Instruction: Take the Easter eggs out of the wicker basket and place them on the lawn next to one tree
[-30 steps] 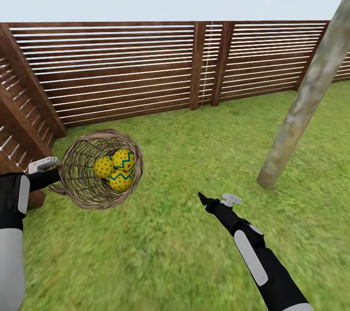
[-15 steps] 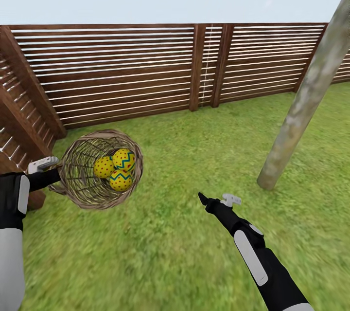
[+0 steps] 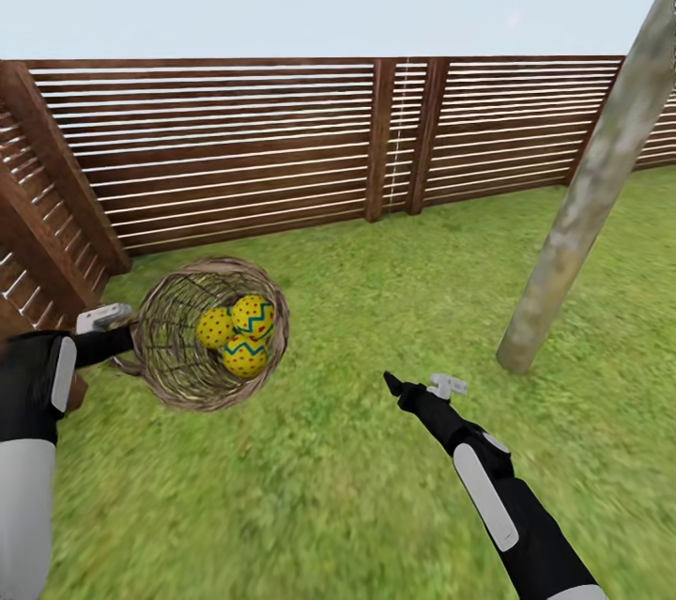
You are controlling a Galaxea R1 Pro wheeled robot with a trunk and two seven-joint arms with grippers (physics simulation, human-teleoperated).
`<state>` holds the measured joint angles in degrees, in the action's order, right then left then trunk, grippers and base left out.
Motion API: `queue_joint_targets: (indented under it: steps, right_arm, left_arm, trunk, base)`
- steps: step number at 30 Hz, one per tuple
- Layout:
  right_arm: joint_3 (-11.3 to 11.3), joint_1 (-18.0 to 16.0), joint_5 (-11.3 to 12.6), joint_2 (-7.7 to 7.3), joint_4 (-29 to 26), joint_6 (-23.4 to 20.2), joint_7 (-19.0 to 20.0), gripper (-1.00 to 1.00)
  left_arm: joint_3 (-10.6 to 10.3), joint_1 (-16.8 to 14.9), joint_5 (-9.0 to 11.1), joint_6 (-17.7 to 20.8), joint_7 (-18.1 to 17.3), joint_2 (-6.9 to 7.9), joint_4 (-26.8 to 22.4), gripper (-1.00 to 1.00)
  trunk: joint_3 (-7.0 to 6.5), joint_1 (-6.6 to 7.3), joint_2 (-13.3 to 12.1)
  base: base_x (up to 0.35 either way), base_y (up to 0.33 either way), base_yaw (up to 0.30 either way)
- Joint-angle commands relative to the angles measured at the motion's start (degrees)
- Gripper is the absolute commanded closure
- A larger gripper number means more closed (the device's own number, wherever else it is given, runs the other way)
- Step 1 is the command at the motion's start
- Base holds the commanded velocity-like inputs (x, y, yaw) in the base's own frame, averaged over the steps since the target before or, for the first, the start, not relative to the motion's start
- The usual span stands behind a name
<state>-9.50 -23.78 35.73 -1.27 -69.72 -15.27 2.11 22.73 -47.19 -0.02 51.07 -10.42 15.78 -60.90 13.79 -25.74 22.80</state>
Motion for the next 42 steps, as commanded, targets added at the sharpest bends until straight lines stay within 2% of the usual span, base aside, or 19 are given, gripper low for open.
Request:
queue_joint_targets:
  steps: [1, 3, 6, 8, 13, 16, 18, 20, 22, 25, 30, 31, 34, 42]
  right_arm:
    - [0.0, 0.0, 0.3, -0.09, -0.1, -0.4, 0.0, -1.0]
    - [0.2, 0.0, 0.3, -0.4, -0.1, -0.4, 0.1, -1.0]
    - [0.3, 0.0, 0.3, -0.74, -0.1, -0.5, 0.2, -1.0]
    - [0.3, 0.0, 0.4, -1.02, 0.0, -0.5, 0.1, -1.0]
    - [0.6, 0.0, 0.6, -1.51, 2.3, -0.4, 0.2, -1.0]
    - [0.7, 0.0, 0.5, -1.54, 6.3, 0.1, 0.2, -1.0]
    - [0.6, 0.0, 0.3, -1.54, 6.8, 0.1, 0.3, -1.0]
    - [0.6, 0.0, 0.3, -1.61, 6.9, 0.2, 0.3, -1.0]
    - [0.6, 0.0, 0.3, -1.6, 6.9, 0.2, 0.2, -1.0]
    - [0.6, 0.0, 0.3, -1.55, 6.9, 0.2, 0.2, -1.0]
    - [0.6, 0.0, 0.3, -1.54, 6.9, 0.2, 0.2, -1.0]
    - [0.6, 0.0, 0.3, -1.54, 6.9, 0.2, 0.2, -1.0]
    - [0.3, 0.0, 0.3, -1.54, 6.9, 0.2, 0.2, -1.0]
    - [0.0, 0.0, 0.2, -1.5, 6.9, 0.2, 0.2, -1.0]
  left_arm:
    - [0.0, -0.1, -0.3, 0.2, -0.2, -0.2, 1.9, 1.0]
    - [-0.1, -0.1, -0.4, 0.1, -0.2, -0.29, 5.8, 1.0]
    - [-0.4, -0.1, -0.4, 0.1, -0.2, -0.23, 8.7, 1.0]
    - [-0.4, -0.1, -0.6, -1.0, 0.0, -0.08, 13.2, 1.0]
    - [-0.4, -0.1, -0.8, -9.9, 5.2, -0.04, 25.6, 1.0]
    - [-0.4, 0.0, -1.1, -15.2, 5.8, -0.11, 32.8, 1.0]
    - [-0.4, 0.0, -1.1, -18.2, 6.0, -0.01, 37.5, 1.0]
    - [-0.4, 0.1, -1.1, -21.4, 8.0, -0.01, 41.1, 1.0]
    - [-0.4, 0.2, -1.1, -22.5, 9.6, 0.08, 42.6, 1.0]
    - [-0.4, 0.6, -1.0, -23.2, 10.0, 0.05, 43.5, 1.0]
    - [-0.4, 0.8, -1.0, -25.4, 10.3, 0.0, 48.1, 1.0]
    - [-0.4, 0.8, -1.1, -25.8, 11.2, -0.09, 48.8, 1.0]
    - [-0.3, 0.8, -1.0, -26.2, 14.6, -0.31, 49.3, 1.0]
    - [-0.3, 0.7, -1.1, -25.4, 15.1, -0.31, 49.2, 1.0]
  trunk:
    - [0.0, -0.04, 0.1]
    - [-0.19, -0.04, 0.1]
    - [-0.47, -0.04, 0.1]
    - [-0.66, -0.04, 0.1]
    - [-1.13, -0.04, 0.1]
    - [-1.42, -0.04, 0.1]
    - [-1.61, -0.04, 0.1]
    - [-1.8, -0.04, 0.1]
    - [-1.99, -0.04, 0.1]
    - [-2.27, -0.04, 0.1]
    - [-2.75, -0.04, 0.1]
    - [-2.84, -0.04, 0.1]
    - [-3.13, -0.04, 0.1]
    - [-3.6, -0.04, 0.1]
  base:
    - [0.0, 0.0, 0.0]
    - [0.0, 0.0, 0.0]
    - [0.0, 0.0, 0.0]
    - [0.0, 0.0, 0.0]
    - [0.0, 0.0, 0.0]
    - [0.0, 0.0, 0.0]
    - [0.0, 0.0, 0.0]
    - [0.0, 0.0, 0.0]
    - [0.0, 0.0, 0.0]
    - [0.0, 0.0, 0.0]
    - [0.0, 0.0, 0.0]
    - [0.0, 0.0, 0.0]
    - [0.0, 0.0, 0.0]
    - [0.0, 0.0, 0.0]
